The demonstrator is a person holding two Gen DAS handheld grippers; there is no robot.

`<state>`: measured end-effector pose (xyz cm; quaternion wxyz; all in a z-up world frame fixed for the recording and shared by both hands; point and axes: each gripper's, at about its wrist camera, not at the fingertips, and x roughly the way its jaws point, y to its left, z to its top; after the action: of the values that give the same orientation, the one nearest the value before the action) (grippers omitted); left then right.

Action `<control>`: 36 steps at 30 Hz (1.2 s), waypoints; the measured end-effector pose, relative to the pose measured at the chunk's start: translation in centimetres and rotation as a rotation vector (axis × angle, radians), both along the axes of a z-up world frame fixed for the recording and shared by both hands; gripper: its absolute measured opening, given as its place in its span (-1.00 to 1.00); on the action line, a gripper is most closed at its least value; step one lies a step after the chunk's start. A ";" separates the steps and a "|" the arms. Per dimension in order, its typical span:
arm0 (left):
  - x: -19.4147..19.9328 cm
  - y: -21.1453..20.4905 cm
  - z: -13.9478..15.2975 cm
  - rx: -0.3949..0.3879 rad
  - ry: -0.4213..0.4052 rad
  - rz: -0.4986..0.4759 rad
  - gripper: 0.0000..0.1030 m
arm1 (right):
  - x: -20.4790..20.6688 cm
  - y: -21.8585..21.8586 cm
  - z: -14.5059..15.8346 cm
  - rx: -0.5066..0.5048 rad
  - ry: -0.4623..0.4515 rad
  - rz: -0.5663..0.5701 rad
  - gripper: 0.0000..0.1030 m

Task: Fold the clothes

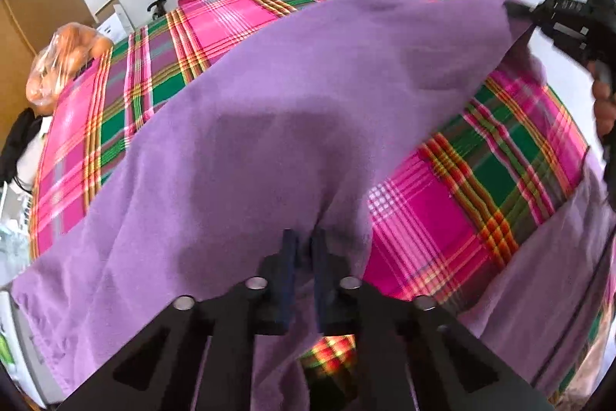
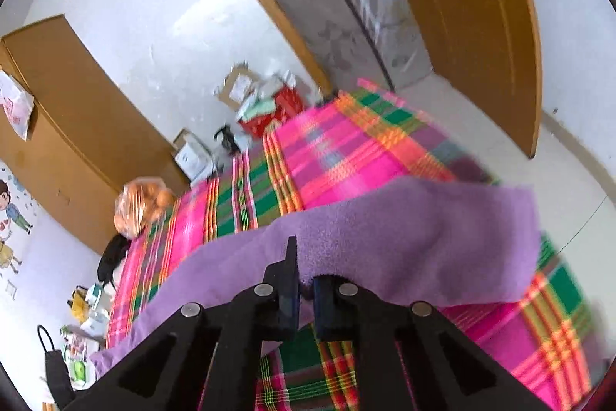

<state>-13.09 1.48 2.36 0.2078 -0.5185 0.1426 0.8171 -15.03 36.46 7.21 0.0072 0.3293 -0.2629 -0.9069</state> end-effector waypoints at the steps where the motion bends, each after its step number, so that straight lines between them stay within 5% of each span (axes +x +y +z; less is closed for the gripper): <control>1: 0.1 -0.2 0.1 0.012 -0.013 -0.005 -0.89 | 0.5 0.3 0.8 0.016 0.016 -0.011 -0.90; 8: 1.9 -0.3 0.6 0.052 -0.048 -0.043 -0.89 | 0.7 1.1 0.5 0.068 -0.045 -0.030 -0.90; 13: 1.6 0.3 0.8 0.126 -0.092 -0.046 -0.34 | -0.2 0.6 -1.8 0.115 -0.121 -0.034 -0.90; 22: 2.8 4.6 -0.1 -0.059 0.001 -0.127 -0.10 | -0.5 1.7 -3.6 0.099 -0.153 -0.064 -0.90; 28: 2.7 5.3 0.0 -0.047 0.022 -0.097 -0.15 | -0.1 1.4 -3.8 0.083 -0.143 -0.068 -0.90; 29: 2.7 5.3 0.1 -0.049 0.030 -0.097 -0.24 | 0.1 1.4 -3.6 0.084 -0.138 -0.067 -0.90; 31: 3.0 5.1 0.3 -0.052 0.034 -0.100 -0.88 | 0.5 1.4 -3.2 0.088 -0.131 -0.065 -0.90; 36: 3.9 4.1 1.6 0.013 0.030 -0.103 -0.89 | 1.6 1.5 -2.0 0.098 -0.111 -0.063 -0.90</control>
<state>-9.18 5.60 3.94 0.2508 -0.4968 0.1669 0.8139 -13.47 37.95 5.22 -0.0520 0.3705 -0.2285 -0.8988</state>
